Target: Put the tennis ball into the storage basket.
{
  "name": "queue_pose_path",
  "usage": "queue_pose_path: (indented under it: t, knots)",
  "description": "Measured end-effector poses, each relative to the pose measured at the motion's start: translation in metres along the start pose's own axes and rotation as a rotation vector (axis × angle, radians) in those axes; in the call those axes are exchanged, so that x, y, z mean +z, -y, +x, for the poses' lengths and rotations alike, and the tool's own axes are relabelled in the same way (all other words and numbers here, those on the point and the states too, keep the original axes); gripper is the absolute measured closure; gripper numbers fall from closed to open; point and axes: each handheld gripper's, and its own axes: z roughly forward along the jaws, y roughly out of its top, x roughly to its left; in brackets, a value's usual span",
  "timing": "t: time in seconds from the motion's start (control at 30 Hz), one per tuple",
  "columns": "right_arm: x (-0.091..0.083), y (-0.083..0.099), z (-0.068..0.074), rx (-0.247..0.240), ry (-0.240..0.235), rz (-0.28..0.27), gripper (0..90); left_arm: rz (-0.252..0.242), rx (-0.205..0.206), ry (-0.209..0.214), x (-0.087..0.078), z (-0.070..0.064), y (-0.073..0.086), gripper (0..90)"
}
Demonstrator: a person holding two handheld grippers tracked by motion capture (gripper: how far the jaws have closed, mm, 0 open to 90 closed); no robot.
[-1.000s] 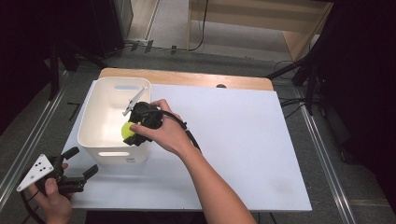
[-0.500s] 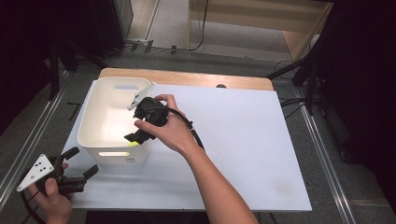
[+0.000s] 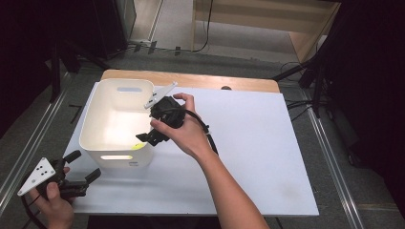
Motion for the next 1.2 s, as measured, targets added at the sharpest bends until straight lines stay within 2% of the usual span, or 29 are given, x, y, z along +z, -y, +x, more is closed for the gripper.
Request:
queue_pose_path:
  t: [0.77,1.2]
  knots:
    - [-0.036,0.049,-0.012,0.094,0.078,-0.044,0.0,0.002,0.003,-0.002,0.0,0.0,0.0,0.0]
    - [-0.046,0.085,-0.015,0.143,0.105,-0.053,0.0,0.003,0.006,-0.001,0.0,-0.001,0.0,0.0]
